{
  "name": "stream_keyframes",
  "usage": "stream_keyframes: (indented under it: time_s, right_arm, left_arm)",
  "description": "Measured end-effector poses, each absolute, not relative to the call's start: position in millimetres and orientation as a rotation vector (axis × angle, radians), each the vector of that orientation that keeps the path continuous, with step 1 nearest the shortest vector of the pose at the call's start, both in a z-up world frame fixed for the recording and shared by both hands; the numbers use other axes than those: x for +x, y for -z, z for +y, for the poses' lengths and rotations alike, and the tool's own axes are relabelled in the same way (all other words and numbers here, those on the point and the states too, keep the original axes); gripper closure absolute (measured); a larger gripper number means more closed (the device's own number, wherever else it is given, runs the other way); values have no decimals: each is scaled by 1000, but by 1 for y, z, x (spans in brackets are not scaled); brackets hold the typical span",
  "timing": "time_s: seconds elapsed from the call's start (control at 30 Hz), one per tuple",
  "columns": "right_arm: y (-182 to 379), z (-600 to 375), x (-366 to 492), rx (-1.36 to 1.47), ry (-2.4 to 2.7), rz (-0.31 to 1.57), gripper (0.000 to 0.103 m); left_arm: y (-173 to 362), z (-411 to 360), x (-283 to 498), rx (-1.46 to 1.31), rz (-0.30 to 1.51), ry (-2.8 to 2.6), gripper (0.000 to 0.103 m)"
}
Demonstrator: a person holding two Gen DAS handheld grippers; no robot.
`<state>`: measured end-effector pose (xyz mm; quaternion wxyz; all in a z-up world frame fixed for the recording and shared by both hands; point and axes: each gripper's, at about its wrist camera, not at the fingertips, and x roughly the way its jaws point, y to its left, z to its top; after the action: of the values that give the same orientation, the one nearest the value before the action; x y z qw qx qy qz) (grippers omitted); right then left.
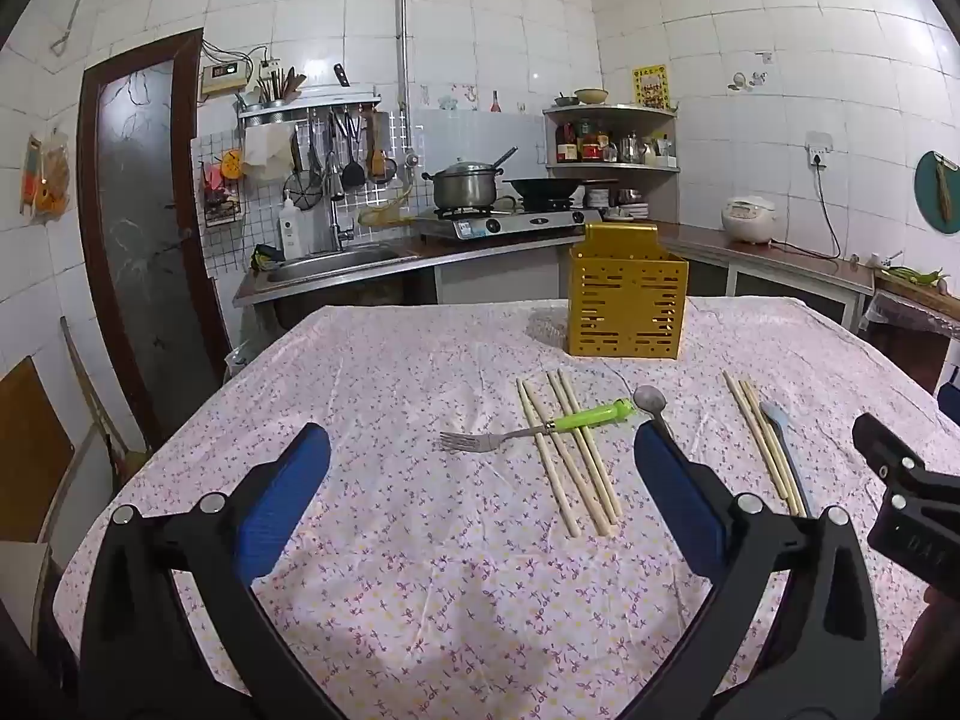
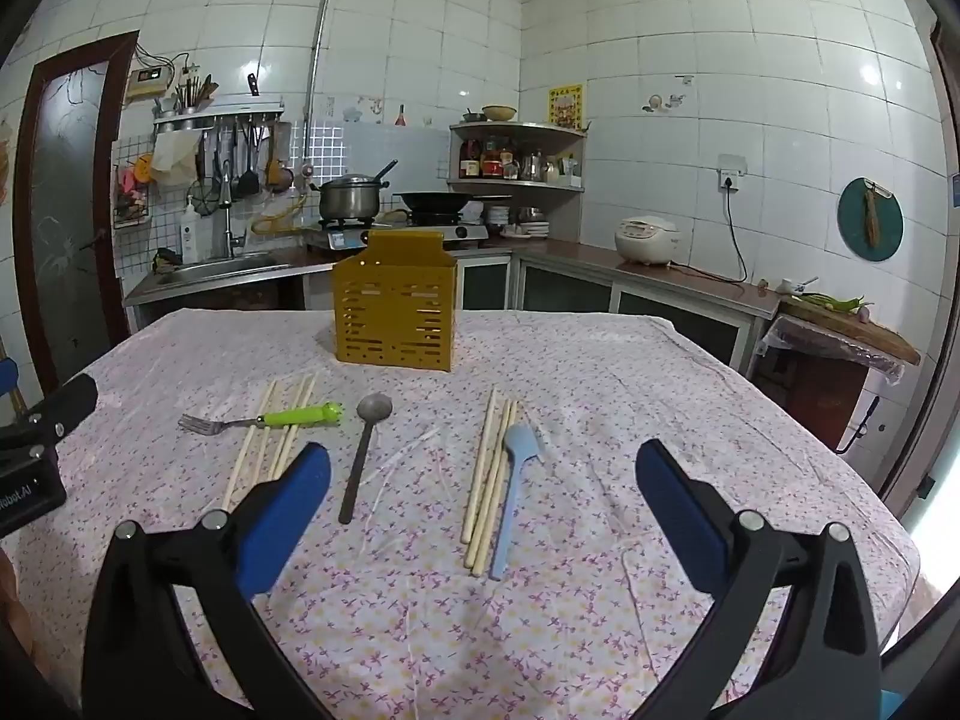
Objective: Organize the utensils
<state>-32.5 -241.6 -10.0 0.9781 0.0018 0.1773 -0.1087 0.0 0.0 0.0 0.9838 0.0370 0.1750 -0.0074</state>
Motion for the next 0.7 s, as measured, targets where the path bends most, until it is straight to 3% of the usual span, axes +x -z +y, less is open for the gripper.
stream_keyframes:
  time_s: [0.7]
  right_arm:
    - [2,-244,-38,4,229,328,4]
  left_arm:
    - [3,-1,6,77,360,19,5]
